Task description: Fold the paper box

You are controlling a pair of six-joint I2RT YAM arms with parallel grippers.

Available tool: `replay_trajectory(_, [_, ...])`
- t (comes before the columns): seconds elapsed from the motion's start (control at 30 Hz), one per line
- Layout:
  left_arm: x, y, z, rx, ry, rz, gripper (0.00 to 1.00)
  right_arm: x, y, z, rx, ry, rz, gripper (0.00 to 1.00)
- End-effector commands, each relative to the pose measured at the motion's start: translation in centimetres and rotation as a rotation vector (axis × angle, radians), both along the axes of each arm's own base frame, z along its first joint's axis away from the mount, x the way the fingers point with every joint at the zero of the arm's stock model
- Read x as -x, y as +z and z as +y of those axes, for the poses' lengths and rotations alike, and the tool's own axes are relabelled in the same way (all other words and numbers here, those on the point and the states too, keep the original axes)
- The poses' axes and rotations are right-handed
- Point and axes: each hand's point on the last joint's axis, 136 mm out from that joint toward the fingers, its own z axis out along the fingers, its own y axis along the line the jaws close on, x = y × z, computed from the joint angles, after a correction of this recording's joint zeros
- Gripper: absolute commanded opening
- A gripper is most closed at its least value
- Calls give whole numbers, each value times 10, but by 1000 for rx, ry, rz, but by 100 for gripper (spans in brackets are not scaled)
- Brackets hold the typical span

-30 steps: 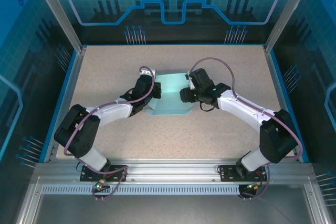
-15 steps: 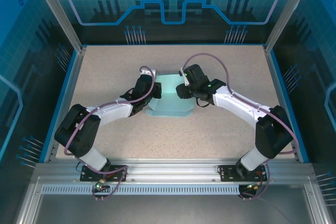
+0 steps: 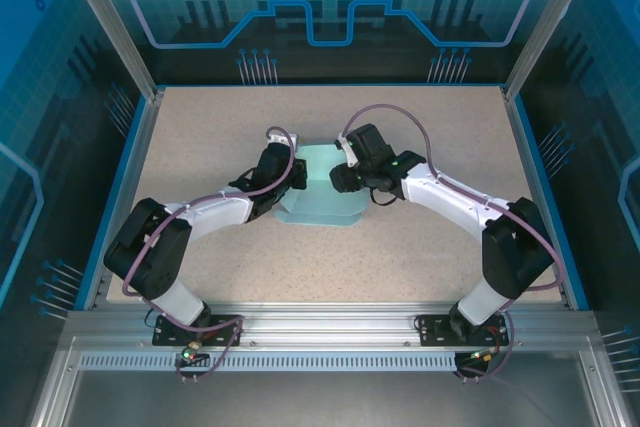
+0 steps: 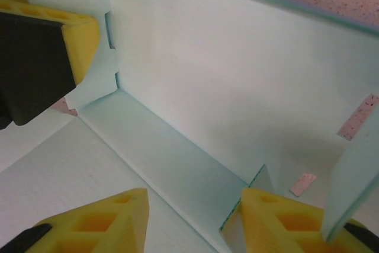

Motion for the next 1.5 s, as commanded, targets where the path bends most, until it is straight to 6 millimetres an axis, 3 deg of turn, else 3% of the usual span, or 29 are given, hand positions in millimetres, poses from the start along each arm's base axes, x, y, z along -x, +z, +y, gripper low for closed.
replay_trajectory(0.0, [-4,8,-5,-5,-24,-27,7,2,30,4,-16,55,-61,48])
replay_trajectory(0.53, [-6,9,14,24,23,-15,6,25,100,-46,-11,98,-224,54])
replay_trajectory(0.73, [-4,14,18,40,26,-19,6,2,103,-99,-83,-74,-221,55])
replay_trajectory(0.9, [-2,16,18,53,23,-17,6,-14,80,-135,-205,-196,-147,53])
replay_trajectory(0.97, [-2,18,17,63,19,-20,7,-16,62,-133,-227,-187,-101,52])
replay_trajectory(1.1, [-2,20,15,71,12,-17,7,-16,36,-111,-296,-115,-25,49])
replay_trajectory(1.3, [-3,20,12,81,5,-13,7,-8,25,-81,-388,2,21,49])
replay_trajectory(1.47, [-3,19,11,92,3,-13,7,-6,27,-69,-414,58,19,49])
